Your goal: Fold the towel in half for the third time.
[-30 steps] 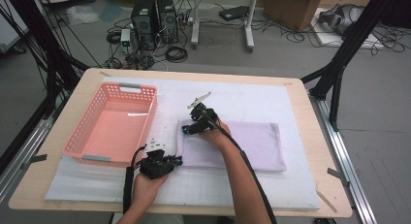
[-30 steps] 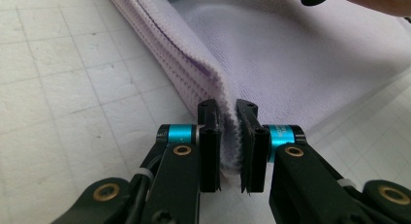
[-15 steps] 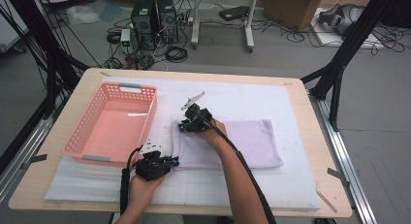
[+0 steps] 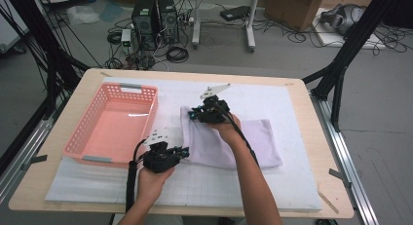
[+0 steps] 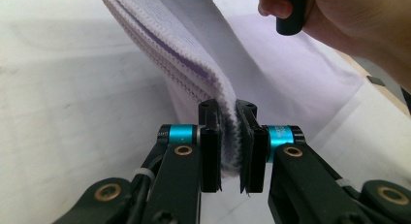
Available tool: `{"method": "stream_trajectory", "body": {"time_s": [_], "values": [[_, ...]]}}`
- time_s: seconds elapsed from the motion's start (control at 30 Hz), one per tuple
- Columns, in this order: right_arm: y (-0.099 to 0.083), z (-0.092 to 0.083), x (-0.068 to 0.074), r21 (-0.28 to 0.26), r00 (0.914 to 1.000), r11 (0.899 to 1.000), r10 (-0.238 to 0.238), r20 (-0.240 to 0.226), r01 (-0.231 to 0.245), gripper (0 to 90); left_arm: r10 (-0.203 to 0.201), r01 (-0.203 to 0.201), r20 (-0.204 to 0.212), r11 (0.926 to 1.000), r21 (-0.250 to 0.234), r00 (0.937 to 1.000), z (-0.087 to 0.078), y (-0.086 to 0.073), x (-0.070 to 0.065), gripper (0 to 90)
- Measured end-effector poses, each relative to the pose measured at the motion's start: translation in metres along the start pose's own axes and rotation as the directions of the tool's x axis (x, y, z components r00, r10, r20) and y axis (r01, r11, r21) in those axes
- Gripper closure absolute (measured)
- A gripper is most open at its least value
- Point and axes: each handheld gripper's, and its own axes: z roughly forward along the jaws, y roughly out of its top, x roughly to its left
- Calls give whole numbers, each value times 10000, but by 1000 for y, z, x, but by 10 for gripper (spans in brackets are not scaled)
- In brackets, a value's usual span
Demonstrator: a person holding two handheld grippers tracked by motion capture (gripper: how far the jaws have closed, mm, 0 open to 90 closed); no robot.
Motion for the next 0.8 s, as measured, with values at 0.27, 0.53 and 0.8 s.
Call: {"method": "stream_trajectory", "body": {"time_s": [0.27,0.53,0.8], "values": [[-16,-43,-22,-567,9973,9977,416,599,-382,780,270,-286,679,9993,229,9973,29,20,-21,813],[-39,-75,-40,-858,9924,9939,780,948,-699,776,448,-516,1265,9974,512,9909,56,34,-47,812],[-55,-98,-50,-981,9864,9902,1106,1215,-989,774,721,-853,1512,9930,823,9859,77,41,-66,812]]}}
